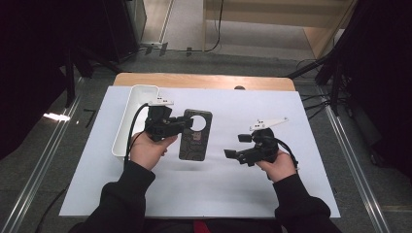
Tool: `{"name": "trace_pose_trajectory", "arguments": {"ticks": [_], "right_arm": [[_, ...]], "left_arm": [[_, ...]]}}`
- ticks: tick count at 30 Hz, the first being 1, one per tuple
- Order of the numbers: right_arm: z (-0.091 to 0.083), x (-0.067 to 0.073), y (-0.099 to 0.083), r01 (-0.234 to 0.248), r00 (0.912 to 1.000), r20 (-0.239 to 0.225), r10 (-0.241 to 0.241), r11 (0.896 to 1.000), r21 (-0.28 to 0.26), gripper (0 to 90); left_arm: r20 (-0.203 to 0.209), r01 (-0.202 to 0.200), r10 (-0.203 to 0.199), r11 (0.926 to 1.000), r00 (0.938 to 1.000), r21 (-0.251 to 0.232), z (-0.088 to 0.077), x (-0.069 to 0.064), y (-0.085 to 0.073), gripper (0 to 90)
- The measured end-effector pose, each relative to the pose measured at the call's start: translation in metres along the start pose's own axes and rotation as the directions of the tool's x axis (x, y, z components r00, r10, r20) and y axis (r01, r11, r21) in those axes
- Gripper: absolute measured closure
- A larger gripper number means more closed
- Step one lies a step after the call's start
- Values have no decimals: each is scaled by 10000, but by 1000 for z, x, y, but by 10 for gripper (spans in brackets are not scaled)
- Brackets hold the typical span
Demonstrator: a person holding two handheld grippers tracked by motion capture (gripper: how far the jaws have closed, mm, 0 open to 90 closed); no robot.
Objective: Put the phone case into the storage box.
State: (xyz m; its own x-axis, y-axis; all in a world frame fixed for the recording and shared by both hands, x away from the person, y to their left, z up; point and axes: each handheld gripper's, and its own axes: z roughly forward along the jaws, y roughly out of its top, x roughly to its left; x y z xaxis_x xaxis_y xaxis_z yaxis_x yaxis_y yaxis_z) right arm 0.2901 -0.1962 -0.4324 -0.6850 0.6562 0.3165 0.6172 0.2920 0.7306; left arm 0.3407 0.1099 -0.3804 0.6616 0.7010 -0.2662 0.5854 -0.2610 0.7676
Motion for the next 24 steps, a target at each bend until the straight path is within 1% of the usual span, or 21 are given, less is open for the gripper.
{"name": "trace_pose_trajectory", "arguments": {"ticks": [1,3,6,9,13,16,18,21,24], "right_arm": [[-1,0,-1,-56,10000,-16,56,10000,20,117],[-3,1,-4,-6,10000,-60,6,10000,-4,117],[-5,0,-9,170,9998,-90,-171,9998,-54,117],[-6,0,-15,267,9996,11,-267,9996,43,117],[-8,-1,-23,299,9995,55,-300,9994,170,118],[-8,-2,-29,325,9994,-135,-325,9995,-19,120],[-8,-3,-34,375,9993,-68,-376,9993,-95,120],[-7,-4,-40,462,9989,-40,-462,9989,30,120],[-7,-3,-46,409,9991,-70,-408,9991,90,120]], "left_arm": [[7,6,-6,10000,10000,-10,0,0,0,730],[53,-1,1,10000,10000,-18,-1,0,0,730],[69,-43,44,10000,10000,-72,-2,0,0,731],[3,-149,149,9998,9999,-118,-3,0,0,731],[78,-63,64,9999,9999,-105,-3,0,0,731],[130,-55,56,9999,9999,-134,-4,1,1,731],[157,-120,121,9999,9998,-95,-5,2,1,730],[204,-102,105,9998,9997,-168,-7,4,2,730],[256,-86,91,9997,9996,-215,-10,6,3,730]]}}
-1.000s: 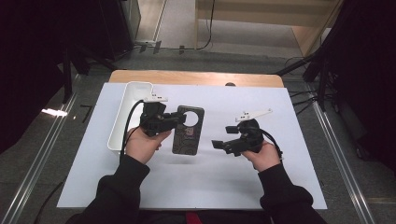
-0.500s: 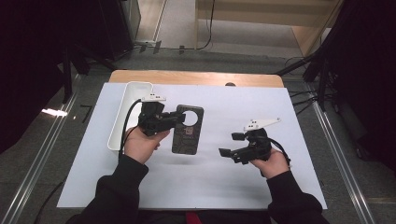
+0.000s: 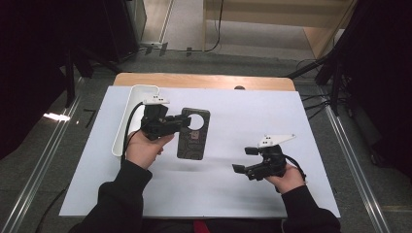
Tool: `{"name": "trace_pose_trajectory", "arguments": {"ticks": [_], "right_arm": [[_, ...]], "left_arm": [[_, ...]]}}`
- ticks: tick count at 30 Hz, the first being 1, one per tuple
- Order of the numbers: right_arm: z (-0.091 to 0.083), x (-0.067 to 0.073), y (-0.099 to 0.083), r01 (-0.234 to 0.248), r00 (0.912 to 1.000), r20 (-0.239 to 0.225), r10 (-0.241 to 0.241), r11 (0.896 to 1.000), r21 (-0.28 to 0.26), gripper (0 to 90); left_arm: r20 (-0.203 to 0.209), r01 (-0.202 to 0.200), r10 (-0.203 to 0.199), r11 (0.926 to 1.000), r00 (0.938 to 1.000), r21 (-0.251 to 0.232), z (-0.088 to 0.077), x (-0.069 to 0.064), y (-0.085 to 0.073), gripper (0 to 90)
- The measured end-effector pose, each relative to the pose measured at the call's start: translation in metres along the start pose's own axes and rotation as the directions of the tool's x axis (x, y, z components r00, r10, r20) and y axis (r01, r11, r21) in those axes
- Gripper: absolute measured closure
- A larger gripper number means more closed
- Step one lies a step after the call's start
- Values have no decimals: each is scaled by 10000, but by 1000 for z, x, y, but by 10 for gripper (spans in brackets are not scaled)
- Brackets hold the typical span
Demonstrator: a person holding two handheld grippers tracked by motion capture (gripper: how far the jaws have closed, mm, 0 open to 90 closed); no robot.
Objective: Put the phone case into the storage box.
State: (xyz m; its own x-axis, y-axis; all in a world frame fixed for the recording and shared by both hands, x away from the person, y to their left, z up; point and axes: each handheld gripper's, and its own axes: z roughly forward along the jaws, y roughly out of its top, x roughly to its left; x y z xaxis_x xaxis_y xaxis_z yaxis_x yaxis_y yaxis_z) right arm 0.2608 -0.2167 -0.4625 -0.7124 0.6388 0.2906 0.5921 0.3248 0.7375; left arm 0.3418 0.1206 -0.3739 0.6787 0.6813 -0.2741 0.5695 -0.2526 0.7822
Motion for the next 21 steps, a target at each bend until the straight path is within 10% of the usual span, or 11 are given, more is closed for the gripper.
{"name": "trace_pose_trajectory", "arguments": {"ticks": [21], "right_arm": [[-14,0,-29,-200,9997,110,199,9997,131,120]], "left_arm": [[240,6,-5,10000,9997,-17,-18,8,9,729]]}}
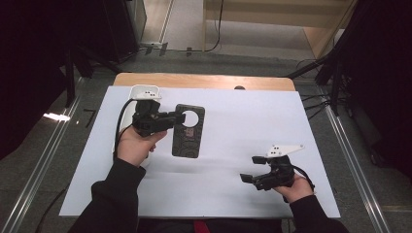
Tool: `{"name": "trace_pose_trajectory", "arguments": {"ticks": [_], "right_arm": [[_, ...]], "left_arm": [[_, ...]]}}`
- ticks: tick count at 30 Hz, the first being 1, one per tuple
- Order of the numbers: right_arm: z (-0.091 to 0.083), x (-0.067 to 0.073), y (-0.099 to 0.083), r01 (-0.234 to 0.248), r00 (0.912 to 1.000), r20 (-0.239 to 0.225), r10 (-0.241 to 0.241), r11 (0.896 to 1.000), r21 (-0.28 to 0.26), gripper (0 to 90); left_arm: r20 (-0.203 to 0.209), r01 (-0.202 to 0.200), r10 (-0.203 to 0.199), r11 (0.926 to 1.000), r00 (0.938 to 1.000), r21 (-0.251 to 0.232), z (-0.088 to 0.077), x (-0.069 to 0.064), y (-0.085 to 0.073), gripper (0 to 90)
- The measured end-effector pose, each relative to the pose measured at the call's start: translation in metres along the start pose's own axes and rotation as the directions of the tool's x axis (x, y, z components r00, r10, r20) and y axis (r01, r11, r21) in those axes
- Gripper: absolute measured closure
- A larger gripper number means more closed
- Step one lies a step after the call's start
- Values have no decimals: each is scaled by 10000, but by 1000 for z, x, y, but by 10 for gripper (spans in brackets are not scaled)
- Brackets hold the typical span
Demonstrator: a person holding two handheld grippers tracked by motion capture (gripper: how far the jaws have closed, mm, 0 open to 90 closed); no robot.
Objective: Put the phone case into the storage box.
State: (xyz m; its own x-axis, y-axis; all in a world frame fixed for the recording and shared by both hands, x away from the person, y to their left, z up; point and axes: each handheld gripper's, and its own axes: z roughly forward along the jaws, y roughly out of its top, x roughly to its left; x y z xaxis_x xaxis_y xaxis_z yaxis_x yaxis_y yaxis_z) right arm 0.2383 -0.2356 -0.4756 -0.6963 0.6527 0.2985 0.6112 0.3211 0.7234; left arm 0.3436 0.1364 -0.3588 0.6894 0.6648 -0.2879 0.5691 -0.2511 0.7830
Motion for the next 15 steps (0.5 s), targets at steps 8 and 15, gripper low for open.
{"name": "trace_pose_trajectory", "arguments": {"ticks": [8,15], "right_arm": [[0,-1,-1,-14,10000,-12,14,9999,105,120],[2,0,-1,78,10000,-8,-78,9998,195,121]], "left_arm": [[62,-100,101,9998,9999,-143,-16,-3,10,729],[71,-174,175,9997,9998,-151,-25,-2,15,730]]}}
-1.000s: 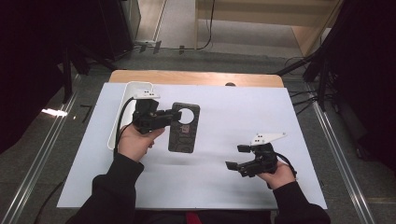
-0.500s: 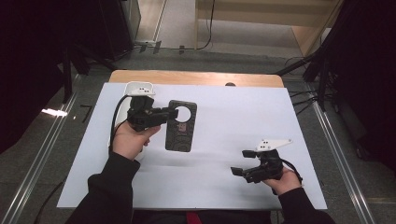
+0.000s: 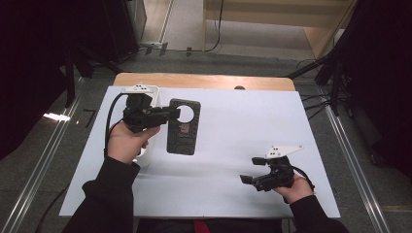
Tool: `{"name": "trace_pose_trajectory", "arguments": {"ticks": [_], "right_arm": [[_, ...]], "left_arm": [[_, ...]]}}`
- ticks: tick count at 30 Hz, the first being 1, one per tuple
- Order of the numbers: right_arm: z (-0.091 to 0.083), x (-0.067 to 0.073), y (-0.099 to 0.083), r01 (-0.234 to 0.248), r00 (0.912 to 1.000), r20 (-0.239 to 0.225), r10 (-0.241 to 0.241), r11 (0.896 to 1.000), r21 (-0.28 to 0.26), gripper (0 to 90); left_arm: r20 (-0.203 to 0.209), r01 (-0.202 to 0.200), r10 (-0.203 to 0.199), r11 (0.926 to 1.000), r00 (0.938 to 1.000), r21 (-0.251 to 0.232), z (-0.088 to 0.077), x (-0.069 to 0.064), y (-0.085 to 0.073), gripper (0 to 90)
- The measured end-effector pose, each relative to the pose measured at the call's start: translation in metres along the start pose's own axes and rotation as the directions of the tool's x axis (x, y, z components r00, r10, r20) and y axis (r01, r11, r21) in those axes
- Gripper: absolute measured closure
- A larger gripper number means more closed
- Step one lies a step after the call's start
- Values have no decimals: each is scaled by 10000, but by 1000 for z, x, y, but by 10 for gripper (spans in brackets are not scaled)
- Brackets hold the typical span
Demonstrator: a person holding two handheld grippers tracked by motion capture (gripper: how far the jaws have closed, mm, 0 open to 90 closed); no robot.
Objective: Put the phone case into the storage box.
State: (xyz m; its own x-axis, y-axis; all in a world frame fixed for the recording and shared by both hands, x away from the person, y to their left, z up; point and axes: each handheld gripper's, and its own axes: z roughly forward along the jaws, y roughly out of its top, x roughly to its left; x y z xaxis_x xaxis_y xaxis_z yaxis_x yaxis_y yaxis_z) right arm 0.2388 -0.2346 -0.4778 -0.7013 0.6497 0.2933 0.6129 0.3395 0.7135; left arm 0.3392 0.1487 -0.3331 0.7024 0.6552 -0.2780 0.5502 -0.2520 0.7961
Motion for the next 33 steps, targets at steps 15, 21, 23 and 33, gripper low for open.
{"name": "trace_pose_trajectory", "arguments": {"ticks": [15,21,23,33], "right_arm": [[-1,-1,-2,-179,9998,59,178,9998,50,121],[1,0,-3,-216,9998,42,216,9997,124,121],[1,0,-3,-176,9998,59,175,9998,120,121],[0,1,-6,-165,9998,85,164,9998,126,121]], "left_arm": [[-28,191,-192,9997,9998,-181,-15,14,7,730],[-93,221,-224,9993,9997,-289,-21,21,11,730],[-100,260,-263,9991,9996,-342,-23,23,12,730],[-218,458,-475,9963,9986,-733,-33,34,17,730]]}}
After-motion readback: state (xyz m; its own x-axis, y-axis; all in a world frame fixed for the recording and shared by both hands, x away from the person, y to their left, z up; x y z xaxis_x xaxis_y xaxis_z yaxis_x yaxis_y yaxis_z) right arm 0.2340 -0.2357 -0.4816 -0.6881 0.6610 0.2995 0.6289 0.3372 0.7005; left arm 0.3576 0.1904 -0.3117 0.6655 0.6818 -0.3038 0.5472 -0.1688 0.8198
